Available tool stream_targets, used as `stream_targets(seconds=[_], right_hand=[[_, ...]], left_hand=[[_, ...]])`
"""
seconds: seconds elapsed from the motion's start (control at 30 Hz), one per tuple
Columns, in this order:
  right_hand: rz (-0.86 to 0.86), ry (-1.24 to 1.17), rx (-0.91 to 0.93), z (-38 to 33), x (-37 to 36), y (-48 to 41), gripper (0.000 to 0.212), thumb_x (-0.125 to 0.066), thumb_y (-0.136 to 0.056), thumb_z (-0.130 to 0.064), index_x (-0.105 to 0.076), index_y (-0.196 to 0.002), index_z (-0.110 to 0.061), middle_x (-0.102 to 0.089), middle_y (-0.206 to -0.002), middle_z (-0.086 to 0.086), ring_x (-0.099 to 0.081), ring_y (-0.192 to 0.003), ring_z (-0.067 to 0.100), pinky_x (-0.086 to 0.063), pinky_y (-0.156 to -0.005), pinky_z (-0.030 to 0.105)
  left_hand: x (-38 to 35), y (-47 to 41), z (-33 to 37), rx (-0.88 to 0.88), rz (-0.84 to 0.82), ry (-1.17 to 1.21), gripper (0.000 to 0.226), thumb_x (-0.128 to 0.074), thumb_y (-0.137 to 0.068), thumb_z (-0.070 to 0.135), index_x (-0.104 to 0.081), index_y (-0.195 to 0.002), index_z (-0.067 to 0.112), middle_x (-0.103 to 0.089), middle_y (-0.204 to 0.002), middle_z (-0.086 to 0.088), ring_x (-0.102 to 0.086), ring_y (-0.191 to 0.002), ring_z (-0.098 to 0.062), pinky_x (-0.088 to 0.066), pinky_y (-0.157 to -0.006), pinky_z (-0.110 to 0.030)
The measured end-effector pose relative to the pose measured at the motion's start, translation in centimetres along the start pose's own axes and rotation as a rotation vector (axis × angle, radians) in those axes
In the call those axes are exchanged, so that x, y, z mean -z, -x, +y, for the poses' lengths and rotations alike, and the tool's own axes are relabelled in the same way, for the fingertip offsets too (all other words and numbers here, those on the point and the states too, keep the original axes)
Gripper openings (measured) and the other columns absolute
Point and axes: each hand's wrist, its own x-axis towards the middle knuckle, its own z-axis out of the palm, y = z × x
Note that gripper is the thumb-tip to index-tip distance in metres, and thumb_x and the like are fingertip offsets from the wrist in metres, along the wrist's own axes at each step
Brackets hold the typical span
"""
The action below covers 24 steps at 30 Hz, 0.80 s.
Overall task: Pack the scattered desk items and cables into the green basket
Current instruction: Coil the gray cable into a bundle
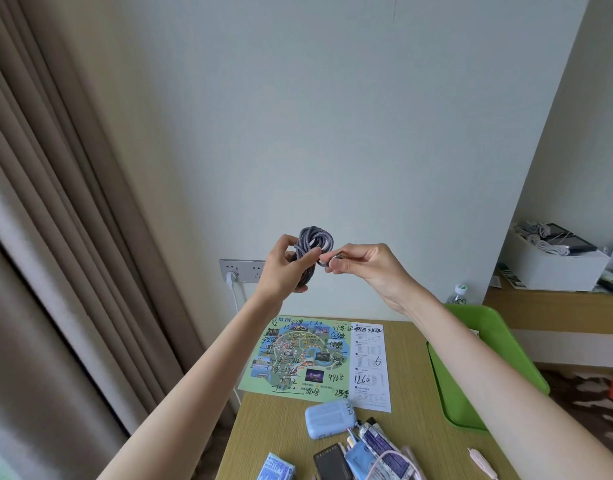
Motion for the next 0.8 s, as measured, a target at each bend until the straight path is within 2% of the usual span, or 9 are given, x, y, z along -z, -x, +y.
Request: stream_targets(seconds=[0.1,0.27,0.4,0.57,0.7,0.8], right_hand=[[0.044,-0.117,-0.033,-0.4,0.3,-0.1,0.024,-0.075,-0.075,-0.014,-0.072,-0.096,-0.003,-0.074,-0.092,0.019,-0.071,-0.082,0.025,-0.055,-0.077,0.026],[0.017,-0.236,-0.073,-0.7,0.8,-0.2,0.016,-0.066,-0.084,-0.009,-0.066,-0.096,0.002,-0.07,-0.099,0.027,-0.071,-0.086,0.032,-0.058,-0.08,0.03],[-0.01,-0.143,-0.103,-1.1,0.8,-0.3,0.021,-0.059,-0.092,-0.006,-0.064,-0.105,0.01,-0.069,-0.102,0.03,-0.07,-0.083,0.03,-0.058,-0.082,0.03],[0.092,0.008,-0.159,-1.8,0.5,-0.7,0.021,-0.062,-0.091,-0.005,-0.065,-0.105,0.011,-0.069,-0.098,0.03,-0.07,-0.074,0.027,-0.059,-0.077,0.028],[0.142,0.094,-0.181,-2.2,-0.1,-1.0,0.016,-0.064,-0.09,-0.003,-0.067,-0.1,0.009,-0.07,-0.082,0.02,-0.071,-0.063,0.017,-0.059,-0.069,0.023],[0.191,0.143,-0.18,-2.2,-0.5,-1.1,0.014,-0.064,-0.089,-0.002,-0.069,-0.097,0.009,-0.07,-0.075,0.015,-0.069,-0.058,0.014,-0.058,-0.064,0.021]], left_hand=[[0.0,0.2,-0.2,-0.031,-0.034,-0.031,0.028,-0.069,-0.087,0.032,-0.052,-0.101,0.015,-0.055,-0.073,-0.001,-0.052,-0.054,-0.006,-0.051,-0.051,-0.023],[0.4,0.4,0.4,-0.121,-0.067,-0.068,0.025,-0.071,-0.086,0.028,-0.052,-0.098,0.018,-0.055,-0.069,0.001,-0.05,-0.054,-0.009,-0.051,-0.055,-0.028],[0.5,0.4,0.9,-0.196,-0.089,-0.11,0.024,-0.073,-0.084,0.023,-0.054,-0.099,0.019,-0.056,-0.075,0.007,-0.052,-0.056,-0.009,-0.05,-0.052,-0.024],[0.8,0.4,1.1,-0.275,-0.141,-0.201,0.026,-0.069,-0.085,0.015,-0.052,-0.106,0.019,-0.056,-0.099,-0.001,-0.052,-0.058,-0.007,-0.053,-0.054,-0.027],[0.7,0.4,1.3,-0.313,-0.189,-0.248,0.028,-0.068,-0.087,0.014,-0.051,-0.109,0.019,-0.058,-0.101,0.0,-0.053,-0.059,-0.006,-0.054,-0.055,-0.027],[0.5,0.4,1.3,-0.36,-0.212,-0.307,0.03,-0.069,-0.087,0.018,-0.05,-0.111,0.021,-0.062,-0.093,-0.001,-0.053,-0.06,-0.004,-0.053,-0.054,-0.024]])
